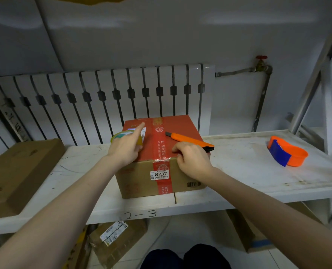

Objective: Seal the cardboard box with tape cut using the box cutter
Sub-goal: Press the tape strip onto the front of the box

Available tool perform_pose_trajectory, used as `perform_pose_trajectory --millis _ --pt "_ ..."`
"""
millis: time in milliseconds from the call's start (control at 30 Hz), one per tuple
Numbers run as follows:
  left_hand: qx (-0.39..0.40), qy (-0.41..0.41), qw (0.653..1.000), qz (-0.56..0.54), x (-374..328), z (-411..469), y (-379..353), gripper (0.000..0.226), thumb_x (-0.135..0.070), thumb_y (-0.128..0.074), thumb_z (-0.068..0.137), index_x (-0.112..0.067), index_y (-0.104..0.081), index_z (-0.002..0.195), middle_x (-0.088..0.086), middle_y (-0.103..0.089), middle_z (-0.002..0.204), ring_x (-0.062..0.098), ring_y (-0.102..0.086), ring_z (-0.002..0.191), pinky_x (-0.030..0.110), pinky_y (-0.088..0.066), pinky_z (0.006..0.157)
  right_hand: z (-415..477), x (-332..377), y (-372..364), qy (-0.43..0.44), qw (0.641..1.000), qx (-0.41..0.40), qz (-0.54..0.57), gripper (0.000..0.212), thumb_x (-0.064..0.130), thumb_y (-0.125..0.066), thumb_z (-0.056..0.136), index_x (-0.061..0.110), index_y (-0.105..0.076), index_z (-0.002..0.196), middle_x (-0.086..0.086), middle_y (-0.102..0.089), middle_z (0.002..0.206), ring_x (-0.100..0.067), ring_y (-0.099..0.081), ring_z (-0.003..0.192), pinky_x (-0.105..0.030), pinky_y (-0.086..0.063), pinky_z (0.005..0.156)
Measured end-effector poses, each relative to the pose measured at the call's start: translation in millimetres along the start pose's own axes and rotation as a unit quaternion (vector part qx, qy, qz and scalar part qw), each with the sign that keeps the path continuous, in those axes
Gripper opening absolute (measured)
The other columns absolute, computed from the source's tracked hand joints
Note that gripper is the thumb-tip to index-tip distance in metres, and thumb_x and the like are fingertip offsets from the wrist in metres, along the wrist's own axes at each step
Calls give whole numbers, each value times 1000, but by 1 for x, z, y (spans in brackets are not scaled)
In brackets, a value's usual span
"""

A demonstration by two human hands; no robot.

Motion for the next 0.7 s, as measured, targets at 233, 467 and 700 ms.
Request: perform_pose_trajectory --millis 233,467,700 --pt "-181 -130 973 -67 -38 -33 12 31 -14 -52 91 -11 -57 122 7 -60 118 25 -54 113 37 -47 96 -6 4 -6 17 1000 2 -10 36 12 -54 80 19 -59 115 2 -63 116 -17 -56 110 -33 -43 93" --pt "-62 -138 988 12 -43 -31 -22 39 -38 -49 93 -16 -60 124 1 -62 121 20 -57 111 38 -49 92 -7 4 -10 36 999 -20 -14 26 25 -53 83 21 -65 106 5 -68 108 -15 -60 102 -33 -44 90" --pt "-28 -150 988 -33 -32 -29 -24 35 -22 -56 92 -13 -61 125 4 -63 125 22 -56 116 36 -45 101 -2 6 -11 35 999 -31 -27 27 46 -57 85 23 -67 95 8 -67 97 -13 -60 93 -33 -43 86"
Point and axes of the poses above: each hand's wrist, its own z-axis towards the middle knuckle, its own y-axis out of the back of the hand, x = y × z, the point moved 5 cm from there along z, towards the middle knuckle
